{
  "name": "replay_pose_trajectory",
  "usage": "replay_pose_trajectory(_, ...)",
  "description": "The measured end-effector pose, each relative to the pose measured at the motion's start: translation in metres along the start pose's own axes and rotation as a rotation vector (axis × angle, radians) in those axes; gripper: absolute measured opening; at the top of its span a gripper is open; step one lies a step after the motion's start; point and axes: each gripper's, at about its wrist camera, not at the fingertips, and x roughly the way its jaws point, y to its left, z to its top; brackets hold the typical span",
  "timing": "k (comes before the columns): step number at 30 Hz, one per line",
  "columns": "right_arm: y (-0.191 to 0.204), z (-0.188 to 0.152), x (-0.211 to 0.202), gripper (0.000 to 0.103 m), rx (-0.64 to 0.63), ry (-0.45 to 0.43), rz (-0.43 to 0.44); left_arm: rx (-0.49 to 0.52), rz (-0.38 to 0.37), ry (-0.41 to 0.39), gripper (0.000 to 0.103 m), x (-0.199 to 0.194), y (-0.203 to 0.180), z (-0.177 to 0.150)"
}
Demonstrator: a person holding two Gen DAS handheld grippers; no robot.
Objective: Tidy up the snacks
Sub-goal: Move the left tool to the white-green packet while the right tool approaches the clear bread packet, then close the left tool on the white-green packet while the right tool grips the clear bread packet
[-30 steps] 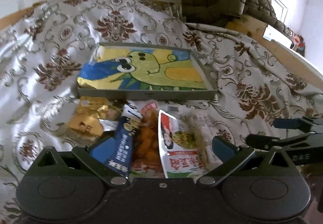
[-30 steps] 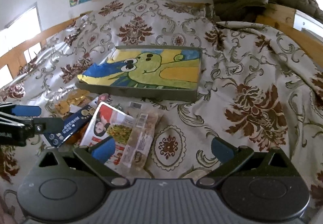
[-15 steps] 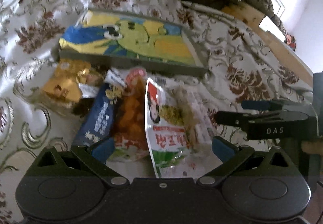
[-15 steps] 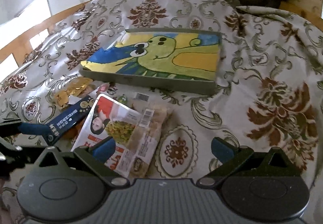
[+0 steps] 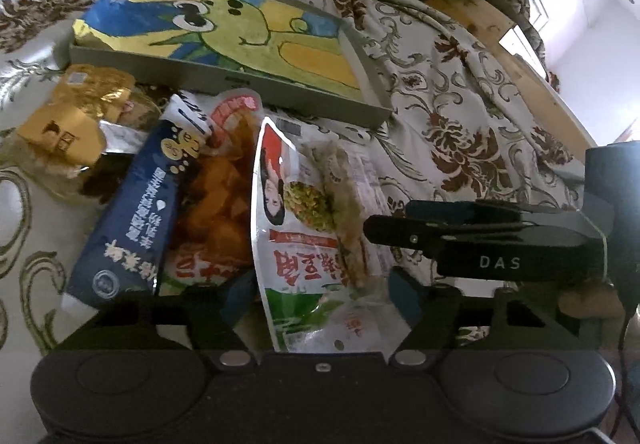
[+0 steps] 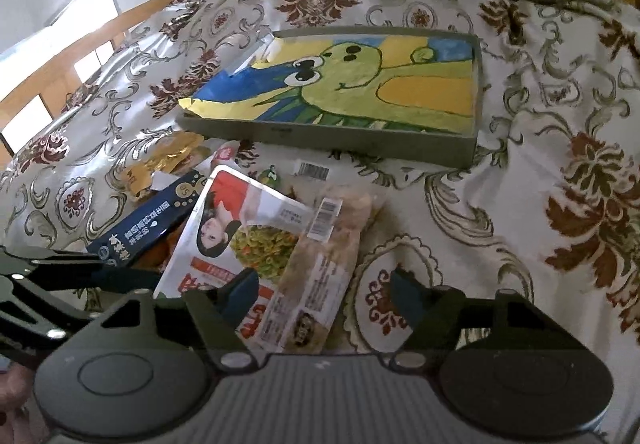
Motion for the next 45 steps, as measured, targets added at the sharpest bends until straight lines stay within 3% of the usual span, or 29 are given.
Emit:
replay_pose_trajectory(1,-0.001,-0.001,0.001,0.065,0.009,0.003,-0.002,0.000,0.007,-0.003,0.063,0.001,0.001,0.000)
replay_pose_trajectory(3,-0.003,-0.002,0.003,0.061,0.025,0.008,-0.003,0.002,0.009,-0.019,0.049,0.001,0.001,0.000)
replay_pose_trajectory(6,-0.005,-0.001,0.003,0.052,0.049,0.006,0.008,-0.002,-0.006,-0.053,0.039,-0.004,0.002,0.003)
replay_pose_trajectory(14,-0.006,0.000,0.003,0.048,0.070,0.020,0.003,-0.053,-0.164,-0.090,0.038,0.008,0.002,0.016)
replay_pose_trajectory(19,-0.009,-0.001,0.003,0.049,0.086,0.031,0.000,-0.060,-0.108,-0.052,0.037,0.028,0.001,0.023)
replay_pose_trajectory(24,-0.006,-0.001,0.007,0.052,0.073,0.036,0.001,-0.154,-0.057,-0.027,0.014,0.032,0.015,0.025)
replay_pose_trajectory(29,0.001,0.001,0.012,0.052,0.056,0.051,-0.006,-0.145,-0.033,-0.006,0.014,0.033,0.017,0.024)
replay_pose_trajectory(33,0.008,-0.001,0.024,0.050,0.051,0.116,-0.037,-0.150,-0.043,0.013,0.014,0.034,0.015,0.024)
replay_pose_trajectory(45,0.019,-0.005,0.010,0.044,0.007,0.035,-0.084,-0.175,-0.015,-0.053,0.006,0.014,0.006,0.022)
